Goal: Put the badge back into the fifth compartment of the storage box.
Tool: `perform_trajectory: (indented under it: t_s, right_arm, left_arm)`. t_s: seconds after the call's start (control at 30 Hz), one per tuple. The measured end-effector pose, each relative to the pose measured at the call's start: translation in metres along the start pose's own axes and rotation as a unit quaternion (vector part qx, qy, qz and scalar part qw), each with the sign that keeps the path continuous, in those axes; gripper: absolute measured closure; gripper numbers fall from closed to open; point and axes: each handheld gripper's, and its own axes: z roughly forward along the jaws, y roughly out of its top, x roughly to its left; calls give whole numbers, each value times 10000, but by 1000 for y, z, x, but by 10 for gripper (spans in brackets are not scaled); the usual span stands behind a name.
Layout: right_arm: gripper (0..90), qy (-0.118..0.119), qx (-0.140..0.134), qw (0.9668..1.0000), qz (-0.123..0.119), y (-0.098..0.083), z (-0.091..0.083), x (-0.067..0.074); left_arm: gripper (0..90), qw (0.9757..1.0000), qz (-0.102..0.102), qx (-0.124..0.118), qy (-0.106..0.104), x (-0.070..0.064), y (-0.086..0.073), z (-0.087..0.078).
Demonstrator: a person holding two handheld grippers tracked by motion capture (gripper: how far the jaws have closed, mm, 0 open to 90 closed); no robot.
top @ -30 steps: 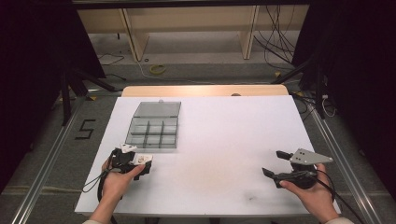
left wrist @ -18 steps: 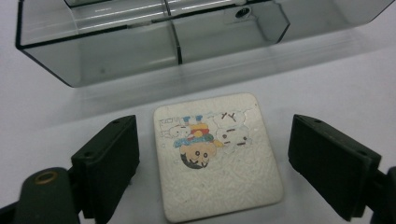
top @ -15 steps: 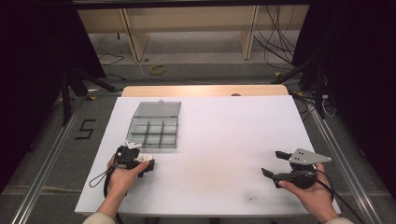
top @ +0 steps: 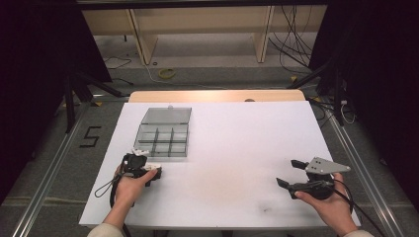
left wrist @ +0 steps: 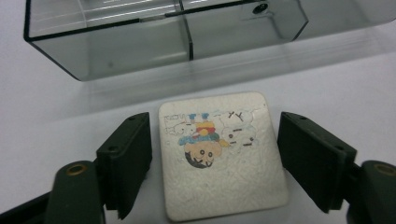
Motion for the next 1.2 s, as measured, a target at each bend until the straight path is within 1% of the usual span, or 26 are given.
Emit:
perform_trajectory:
  t_s: [0.2, 0.4, 0.47, 0.63, 0.87, 1.0, 1.1, 1.2]
  right_arm:
    - [163, 4, 10, 10000, -4, 0, 0, 0]
    - [163, 11, 7, 10000, -8, 0, 0, 0]
    - [162, 7, 7, 10000, -15, 0, 0, 0]
    - [162, 15, 4, 10000, -20, 0, 0, 0]
    - [163, 21, 5, 10000, -22, 0, 1, 0]
    - [163, 19, 0, 10000, -38, 0, 1, 0]
    - [162, 21, -1, 10000, -37, 0, 1, 0]
    - [163, 18, 3, 10000, -25, 0, 0, 0]
  left_arm:
    - [319, 9999, -108, 83, 64, -2, 3, 0]
    - [326, 9995, -205, 184, 131, -3, 5, -1]
    - [327, 9995, -194, 211, 136, -3, 5, -1]
    - [327, 9994, -288, 157, 131, -3, 4, -1]
    - [327, 9991, -390, 129, 42, -2, 4, -3]
    - [327, 9992, -390, 114, 14, -2, 3, -4]
    - [327, 9994, -335, 77, 26, -3, 4, -5]
    - [327, 9995, -324, 58, 18, -3, 4, -6]
